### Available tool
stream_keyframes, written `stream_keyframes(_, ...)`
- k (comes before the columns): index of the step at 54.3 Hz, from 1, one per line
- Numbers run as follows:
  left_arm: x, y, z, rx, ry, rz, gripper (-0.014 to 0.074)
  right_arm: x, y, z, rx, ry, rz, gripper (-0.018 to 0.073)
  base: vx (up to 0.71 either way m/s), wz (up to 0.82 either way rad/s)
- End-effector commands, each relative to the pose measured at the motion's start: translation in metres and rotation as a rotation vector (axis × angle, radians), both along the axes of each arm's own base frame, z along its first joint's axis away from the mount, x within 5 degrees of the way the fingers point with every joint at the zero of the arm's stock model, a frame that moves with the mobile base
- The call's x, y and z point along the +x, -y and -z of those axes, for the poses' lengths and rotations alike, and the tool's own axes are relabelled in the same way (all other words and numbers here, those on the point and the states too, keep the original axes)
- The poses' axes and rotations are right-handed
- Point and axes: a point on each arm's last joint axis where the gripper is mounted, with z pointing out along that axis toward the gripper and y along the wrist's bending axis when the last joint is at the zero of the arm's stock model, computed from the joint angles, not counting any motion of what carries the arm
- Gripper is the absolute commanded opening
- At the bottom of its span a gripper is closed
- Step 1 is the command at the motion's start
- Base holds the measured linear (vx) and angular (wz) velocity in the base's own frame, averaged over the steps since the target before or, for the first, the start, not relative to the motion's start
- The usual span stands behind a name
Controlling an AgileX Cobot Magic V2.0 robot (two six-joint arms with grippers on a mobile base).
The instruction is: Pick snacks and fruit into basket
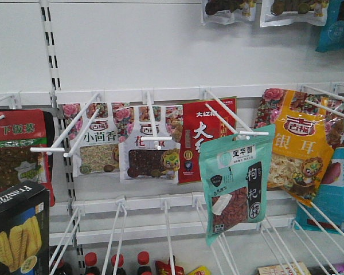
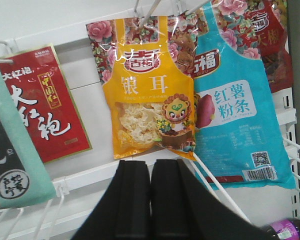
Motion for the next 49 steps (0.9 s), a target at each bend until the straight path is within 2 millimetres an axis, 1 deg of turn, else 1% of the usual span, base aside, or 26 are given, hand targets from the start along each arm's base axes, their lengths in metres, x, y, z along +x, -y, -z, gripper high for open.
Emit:
stream_keyframes(1,-0.001,0.002,-0.013,-0.054,0.043,0.028,0.0003,0.015,-0.001,-0.02,-0.079,0.116,0.004,0.0214,0.0,0.0)
stream_keyframes(9,-0.001,0.002,-0.013,-0.054,0.043,0.028,0.0003,0.037,-0.006,-0.025,-0.178,0.1,-0.045,0.0379,0.0,0.0)
stream_keyframes(13,-0.001,0.002,-0.013,-0.054,0.043,0.028,0.0003,0.046,-0.007,-0.028,-0.192,0.092,-0.053,0.046,0.0,0.0)
stream_keyframes(19,-0.001,0.002,-0.013,-0.054,0.043,0.028,0.0003,0.061,-0.008,-0.032,-0.191,0.068,-0.058,0.0536,0.0,0.0)
stream_keyframes(36,-0.001,0.002,-0.013,-0.054,0.043,0.028,0.0003,0.089,-0.012,-0.036,-0.235,-0.015,-0.098,0.0542,0.0,0.0)
stream_keyframes(49,-0.001,0.002,-0.013,-0.054,0.043,0.028,0.0003,0.106,-0.014,-0.037,-0.181,-0.031,-0.129,0.0542,0.0,0.0)
